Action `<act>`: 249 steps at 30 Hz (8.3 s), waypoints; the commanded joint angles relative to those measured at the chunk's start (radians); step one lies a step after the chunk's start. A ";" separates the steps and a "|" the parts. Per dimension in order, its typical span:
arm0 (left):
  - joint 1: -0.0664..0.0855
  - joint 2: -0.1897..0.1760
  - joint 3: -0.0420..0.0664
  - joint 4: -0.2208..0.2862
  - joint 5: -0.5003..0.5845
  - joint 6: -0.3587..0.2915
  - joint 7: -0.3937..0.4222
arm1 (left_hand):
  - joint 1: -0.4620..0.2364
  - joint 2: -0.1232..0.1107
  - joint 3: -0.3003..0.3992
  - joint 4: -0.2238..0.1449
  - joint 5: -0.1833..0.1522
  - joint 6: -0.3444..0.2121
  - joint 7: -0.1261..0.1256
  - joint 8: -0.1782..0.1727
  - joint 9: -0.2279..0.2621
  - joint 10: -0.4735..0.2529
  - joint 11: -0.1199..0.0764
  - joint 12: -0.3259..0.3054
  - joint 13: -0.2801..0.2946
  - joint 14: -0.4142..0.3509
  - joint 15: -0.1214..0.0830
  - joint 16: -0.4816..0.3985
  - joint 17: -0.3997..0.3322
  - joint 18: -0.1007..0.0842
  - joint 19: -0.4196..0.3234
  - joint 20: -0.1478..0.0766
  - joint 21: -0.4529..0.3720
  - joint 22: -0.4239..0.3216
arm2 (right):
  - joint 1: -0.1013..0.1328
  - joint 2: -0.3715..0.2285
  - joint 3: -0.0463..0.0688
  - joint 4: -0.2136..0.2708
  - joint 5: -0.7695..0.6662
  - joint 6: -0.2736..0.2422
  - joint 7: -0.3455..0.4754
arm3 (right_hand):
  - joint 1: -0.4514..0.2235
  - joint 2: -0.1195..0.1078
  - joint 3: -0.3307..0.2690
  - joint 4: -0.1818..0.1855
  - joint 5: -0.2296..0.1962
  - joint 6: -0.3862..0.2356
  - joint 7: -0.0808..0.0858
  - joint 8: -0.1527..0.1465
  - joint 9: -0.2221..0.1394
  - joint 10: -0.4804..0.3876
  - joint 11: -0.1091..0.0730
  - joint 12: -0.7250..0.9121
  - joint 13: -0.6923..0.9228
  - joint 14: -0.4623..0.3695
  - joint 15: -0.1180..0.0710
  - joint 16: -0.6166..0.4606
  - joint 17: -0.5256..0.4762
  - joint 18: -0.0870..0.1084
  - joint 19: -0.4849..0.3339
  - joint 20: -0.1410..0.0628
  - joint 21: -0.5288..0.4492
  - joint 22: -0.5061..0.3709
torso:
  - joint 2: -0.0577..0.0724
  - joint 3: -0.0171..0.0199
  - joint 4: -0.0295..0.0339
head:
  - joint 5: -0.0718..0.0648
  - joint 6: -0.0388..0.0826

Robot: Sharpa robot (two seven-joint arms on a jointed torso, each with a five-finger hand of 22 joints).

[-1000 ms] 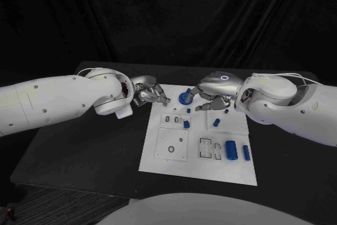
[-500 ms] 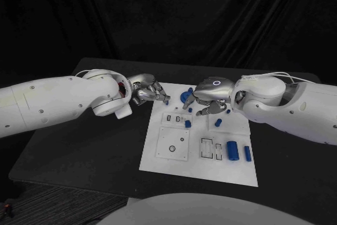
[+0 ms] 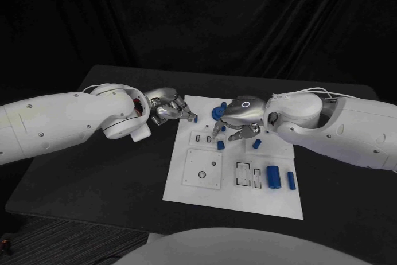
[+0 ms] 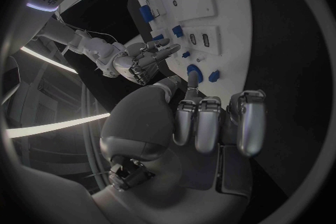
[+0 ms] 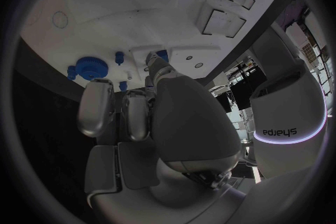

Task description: Assemble the parts on the task board

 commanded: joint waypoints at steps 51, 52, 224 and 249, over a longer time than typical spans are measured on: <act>-0.024 0.013 0.000 -0.017 0.007 0.027 0.018 | 0.011 0.003 -0.002 0.008 0.013 0.003 -0.001 0.001 -0.007 0.105 0.005 -0.001 0.262 0.104 0.006 0.003 0.263 0.009 -0.006 0.008 -0.007 0.182 | -0.049 0.026 0.001 -0.043 -0.044 -0.036 0.026 | -0.049 0.034 -0.023 0.031 -0.050 0.184 0.041 0.081 0.092 0.056 0.014 0.000 0.186 0.054 0.009 -0.005 0.051 -0.014 -0.004 0.005 -0.015 0.167 | -0.003 0.0008 0.0005 | -0.005 0.000; -0.025 0.013 0.000 -0.018 0.007 0.027 0.018 | 0.011 0.003 -0.002 0.008 0.013 0.003 -0.001 0.001 -0.007 0.105 0.005 -0.001 0.262 0.104 0.006 0.003 0.263 0.009 -0.006 0.008 -0.007 0.182 | -0.049 0.025 0.001 -0.043 -0.044 -0.041 0.027 | -0.052 0.036 -0.025 0.030 -0.050 0.195 0.042 0.087 0.100 0.056 0.015 0.000 0.187 0.054 0.010 -0.004 0.052 -0.014 -0.004 0.006 -0.015 0.167 | -0.003 0.0007 0.0005 | -0.006 0.000; -0.067 0.164 0.001 -0.155 0.007 0.086 0.135 | 0.162 0.024 0.114 0.024 0.204 0.028 -0.008 0.131 -0.089 0.105 -0.001 -0.001 0.262 0.104 0.004 0.003 0.263 0.020 -0.040 0.007 -0.066 0.198 | -0.030 -0.165 0.001 0.072 0.265 -0.247 -0.172 | -0.139 0.029 0.006 -0.018 0.111 0.105 0.098 -0.021 0.258 0.053 0.057 0.000 0.186 0.053 0.042 -0.026 0.035 -0.005 -0.013 0.035 -0.061 0.155 | -0.005 0.0034 0.0005 | -0.045 0.000; 0.077 0.203 0.002 -0.140 0.007 0.595 -0.411 | 0.079 0.001 0.177 0.007 0.128 0.037 -0.014 0.117 -0.084 0.105 -0.007 -0.001 0.262 0.104 -0.003 0.003 0.263 0.022 -0.039 0.001 -0.071 0.195 | -0.013 -0.271 0.001 0.206 0.211 -0.309 -0.187 | -0.143 0.032 0.008 -0.009 0.093 0.122 0.097 -0.016 0.261 0.042 0.057 -0.009 0.168 0.047 0.043 -0.047 0.014 0.000 -0.020 0.037 -0.087 0.149 | -0.006 0.0178 -0.0022 | -0.072 0.000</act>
